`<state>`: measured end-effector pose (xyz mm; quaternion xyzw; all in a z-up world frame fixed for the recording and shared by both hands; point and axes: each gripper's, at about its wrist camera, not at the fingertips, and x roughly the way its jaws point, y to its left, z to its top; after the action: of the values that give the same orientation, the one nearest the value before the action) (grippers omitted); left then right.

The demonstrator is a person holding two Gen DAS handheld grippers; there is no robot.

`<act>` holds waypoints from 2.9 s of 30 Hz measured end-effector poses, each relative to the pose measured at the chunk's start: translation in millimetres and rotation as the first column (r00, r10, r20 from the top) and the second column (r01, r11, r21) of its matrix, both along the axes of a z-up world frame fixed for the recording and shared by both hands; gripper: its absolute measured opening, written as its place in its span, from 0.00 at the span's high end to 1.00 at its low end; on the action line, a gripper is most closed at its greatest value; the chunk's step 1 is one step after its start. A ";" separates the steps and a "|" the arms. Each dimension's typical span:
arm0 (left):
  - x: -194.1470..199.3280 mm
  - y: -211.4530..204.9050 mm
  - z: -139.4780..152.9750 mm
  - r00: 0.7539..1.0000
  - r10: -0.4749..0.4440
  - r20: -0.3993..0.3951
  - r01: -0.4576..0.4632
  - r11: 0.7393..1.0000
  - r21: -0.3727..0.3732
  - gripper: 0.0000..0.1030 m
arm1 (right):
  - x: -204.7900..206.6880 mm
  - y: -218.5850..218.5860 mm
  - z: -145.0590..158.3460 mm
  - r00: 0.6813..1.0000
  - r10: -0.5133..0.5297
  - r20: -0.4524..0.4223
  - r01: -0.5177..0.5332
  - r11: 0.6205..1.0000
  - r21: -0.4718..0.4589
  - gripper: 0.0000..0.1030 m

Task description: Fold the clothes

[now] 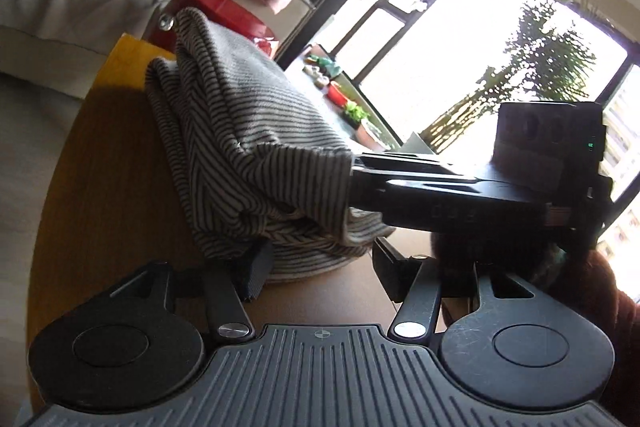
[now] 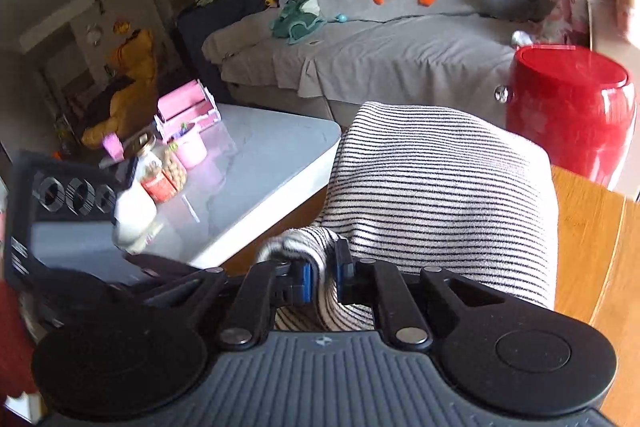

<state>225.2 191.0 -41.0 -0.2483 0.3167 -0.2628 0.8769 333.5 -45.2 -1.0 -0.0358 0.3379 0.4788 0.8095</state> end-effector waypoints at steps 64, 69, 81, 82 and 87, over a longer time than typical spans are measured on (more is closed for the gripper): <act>44.7 -83.2 -13.3 0.990 -0.123 0.064 0.106 0.970 0.220 0.30 | -6.7 -29.9 35.6 0.989 -0.144 0.006 0.145 0.989 -0.043 0.53; 38.5 -80.4 -8.6 0.994 -0.097 0.046 0.086 0.975 0.207 0.27 | -28.3 -61.8 56.4 0.989 -0.133 0.069 0.136 0.990 -0.032 0.35; -17.0 -31.2 39.5 0.997 -0.030 0.066 0.014 0.973 0.231 0.20 | -17.3 -48.3 -1.9 0.991 -0.134 0.003 0.134 0.991 -0.014 0.70; -17.9 -27.1 43.9 0.998 -0.009 0.066 -0.007 0.971 0.239 0.19 | -15.5 -43.8 -10.9 0.991 -0.135 0.003 0.136 0.990 -0.024 0.70; 0.9 -16.5 61.9 0.992 0.096 0.077 -0.109 0.977 0.185 0.18 | -19.1 -54.7 -0.4 0.993 -0.113 0.017 0.112 0.993 0.047 0.60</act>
<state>226.0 174.4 20.9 -0.1708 0.2972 -0.1942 0.9191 314.3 -100.0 -1.4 -0.0028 0.3203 0.4396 0.8391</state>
